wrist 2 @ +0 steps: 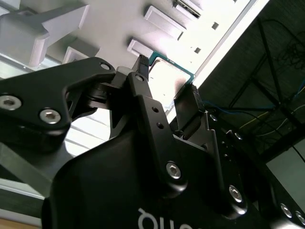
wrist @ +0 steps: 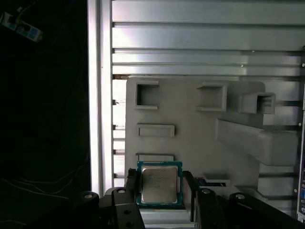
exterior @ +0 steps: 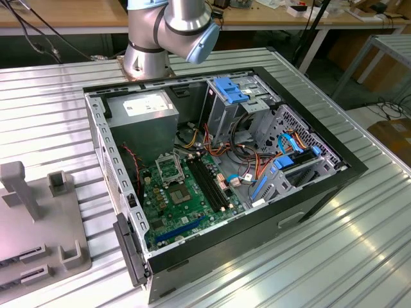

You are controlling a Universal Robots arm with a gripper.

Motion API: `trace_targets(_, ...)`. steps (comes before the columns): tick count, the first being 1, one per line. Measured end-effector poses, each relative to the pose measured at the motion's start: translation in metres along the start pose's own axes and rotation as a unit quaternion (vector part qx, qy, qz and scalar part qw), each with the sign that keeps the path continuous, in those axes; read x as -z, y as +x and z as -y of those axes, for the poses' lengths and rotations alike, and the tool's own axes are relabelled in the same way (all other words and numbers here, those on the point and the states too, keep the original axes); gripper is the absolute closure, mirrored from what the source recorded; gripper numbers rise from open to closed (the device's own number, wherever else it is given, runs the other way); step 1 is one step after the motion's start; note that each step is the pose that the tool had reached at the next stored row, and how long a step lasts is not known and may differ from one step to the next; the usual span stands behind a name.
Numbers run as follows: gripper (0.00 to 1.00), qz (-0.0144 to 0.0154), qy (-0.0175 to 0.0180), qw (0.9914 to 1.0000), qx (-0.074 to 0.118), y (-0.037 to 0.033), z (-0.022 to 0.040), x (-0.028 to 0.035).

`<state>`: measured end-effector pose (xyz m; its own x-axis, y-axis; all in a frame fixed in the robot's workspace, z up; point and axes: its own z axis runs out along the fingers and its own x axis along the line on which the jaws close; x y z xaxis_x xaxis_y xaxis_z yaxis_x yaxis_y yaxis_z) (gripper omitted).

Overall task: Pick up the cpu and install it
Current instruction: 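Pick up the cpu and move it towards the insertion slot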

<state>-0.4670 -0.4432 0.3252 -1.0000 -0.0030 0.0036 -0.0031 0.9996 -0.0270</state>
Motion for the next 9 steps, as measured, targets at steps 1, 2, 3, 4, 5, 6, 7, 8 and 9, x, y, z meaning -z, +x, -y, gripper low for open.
trace_targets(1,0.53,-0.0001,0.0000,1.00000,0.000,0.0000,0.0000,0.0009)
trace_targets(2,0.53,-0.0002,0.0000,1.00000,0.000,0.0000,0.0000,0.0016)
trace_targets(3,0.53,-0.0003,0.0000,1.00000,0.000,0.0000,0.0001,0.0026)
trace_targets(4,0.53,-0.0004,0.0000,1.00000,0.000,0.0000,0.0001,0.0033)
trace_targets(5,0.53,-0.0005,0.0000,1.00000,0.000,0.0000,0.0001,0.0040)
trace_targets(6,0.53,-0.0006,0.0000,1.00000,0.000,0.0000,0.0001,0.0049)
trace_targets(7,0.53,-0.0007,0.0000,1.00000,0.000,0.0000,0.0002,0.0059)
trace_targets(8,0.53,-0.0007,0.0000,1.00000,0.000,0.0000,0.0002,0.0065)
trace_targets(9,0.53,-0.0008,0.0000,1.00000,0.000,0.0000,0.0002,0.0072)
